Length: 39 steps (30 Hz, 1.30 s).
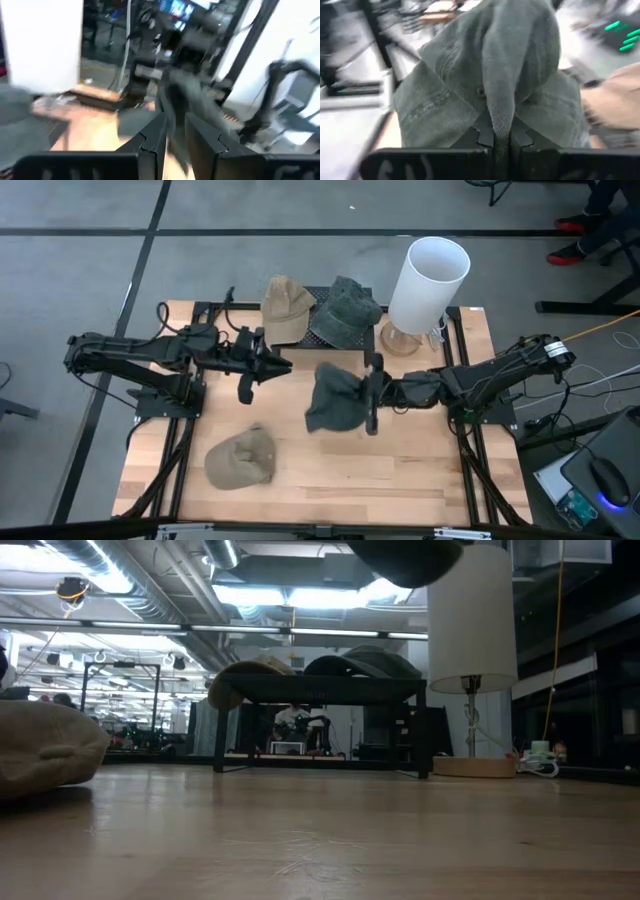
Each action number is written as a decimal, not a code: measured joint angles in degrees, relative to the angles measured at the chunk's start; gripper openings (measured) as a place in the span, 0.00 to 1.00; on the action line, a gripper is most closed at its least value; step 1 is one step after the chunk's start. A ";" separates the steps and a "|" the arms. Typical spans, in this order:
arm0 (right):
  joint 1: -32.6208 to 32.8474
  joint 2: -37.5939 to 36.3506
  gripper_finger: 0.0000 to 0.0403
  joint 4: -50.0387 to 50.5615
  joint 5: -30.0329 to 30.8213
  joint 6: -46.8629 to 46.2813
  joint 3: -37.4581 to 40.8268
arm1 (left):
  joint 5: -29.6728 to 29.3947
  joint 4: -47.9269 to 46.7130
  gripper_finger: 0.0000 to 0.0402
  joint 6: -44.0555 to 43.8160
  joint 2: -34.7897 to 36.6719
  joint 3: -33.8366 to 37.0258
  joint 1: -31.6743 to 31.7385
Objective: Pick & Place hat
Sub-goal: Stack the dark green cap on top of the other dark green cap on the shelf
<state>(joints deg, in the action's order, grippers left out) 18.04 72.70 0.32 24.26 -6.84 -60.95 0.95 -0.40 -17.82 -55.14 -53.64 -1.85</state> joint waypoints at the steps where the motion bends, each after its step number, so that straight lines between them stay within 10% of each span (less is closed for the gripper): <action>1: -0.23 -0.02 0.02 -0.99 1.26 1.86 0.00 | -0.39 -1.11 0.15 0.62 0.07 0.02 0.00; 8: -4.33 0.05 0.02 -11.09 1.62 8.32 0.00 | 0.10 -4.01 0.12 1.08 0.05 0.04 0.02; 16: -12.58 1.73 0.02 -14.18 28.84 -1.39 -0.07 | -1.18 -7.61 0.12 5.54 -0.61 0.04 0.09; 39: -13.65 15.50 0.03 -13.34 34.04 14.63 -20.81 | -26.79 -7.72 0.03 21.92 -13.88 0.08 -1.39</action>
<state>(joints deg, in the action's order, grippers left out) 4.40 88.20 -13.03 58.29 7.79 -81.76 -25.84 -8.12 4.10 -69.02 -53.56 -3.23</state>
